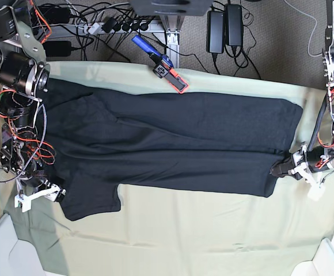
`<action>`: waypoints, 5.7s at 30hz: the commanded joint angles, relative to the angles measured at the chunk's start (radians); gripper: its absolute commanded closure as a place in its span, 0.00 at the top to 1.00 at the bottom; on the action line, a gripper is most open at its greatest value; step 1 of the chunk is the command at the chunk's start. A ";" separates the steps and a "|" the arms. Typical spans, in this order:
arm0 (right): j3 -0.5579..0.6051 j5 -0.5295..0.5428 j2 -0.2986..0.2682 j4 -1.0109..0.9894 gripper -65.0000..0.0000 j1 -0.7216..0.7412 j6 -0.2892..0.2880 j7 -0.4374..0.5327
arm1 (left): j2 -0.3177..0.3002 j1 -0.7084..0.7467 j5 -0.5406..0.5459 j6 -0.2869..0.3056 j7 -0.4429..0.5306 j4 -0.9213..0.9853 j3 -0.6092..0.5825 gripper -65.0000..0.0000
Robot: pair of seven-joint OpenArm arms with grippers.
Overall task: Fold the T-shirt properly
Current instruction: 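Fold the hem side over toward the collar with both grippers, then pull the folded shirt ends apart with both grippers to straighten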
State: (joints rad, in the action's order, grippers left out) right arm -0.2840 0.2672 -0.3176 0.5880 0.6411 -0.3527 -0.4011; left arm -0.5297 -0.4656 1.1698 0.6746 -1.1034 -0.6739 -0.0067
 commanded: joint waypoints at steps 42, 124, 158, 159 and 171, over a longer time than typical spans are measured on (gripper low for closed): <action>0.220 0.058 -0.076 0.677 0.00 -0.269 -0.049 -0.183 | -0.138 0.232 0.054 0.023 -0.082 -0.427 0.004 0.00; -0.113 0.180 -0.178 1.368 0.45 -0.924 -0.033 -0.269 | -0.216 0.319 0.281 0.023 -0.280 -0.556 0.004 0.49; -0.114 0.272 -0.017 1.338 0.00 -0.921 -0.042 -0.293 | -0.093 0.385 -0.073 0.023 -0.037 -0.554 0.005 0.61; -0.114 0.272 -0.017 1.338 0.00 -0.921 -0.042 -0.293 | -0.088 0.385 -0.071 0.023 -0.035 -0.554 0.005 0.61; -0.115 0.297 -0.017 1.340 0.00 -0.920 -0.041 -0.296 | -0.041 0.385 -0.039 0.023 -0.027 -0.554 0.005 0.00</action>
State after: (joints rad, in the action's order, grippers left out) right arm -0.3889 0.5503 -0.3210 1.9110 -0.2852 -0.3519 -0.7166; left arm -0.5549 -0.0669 1.1362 0.6819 -1.1255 -1.2179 -0.0055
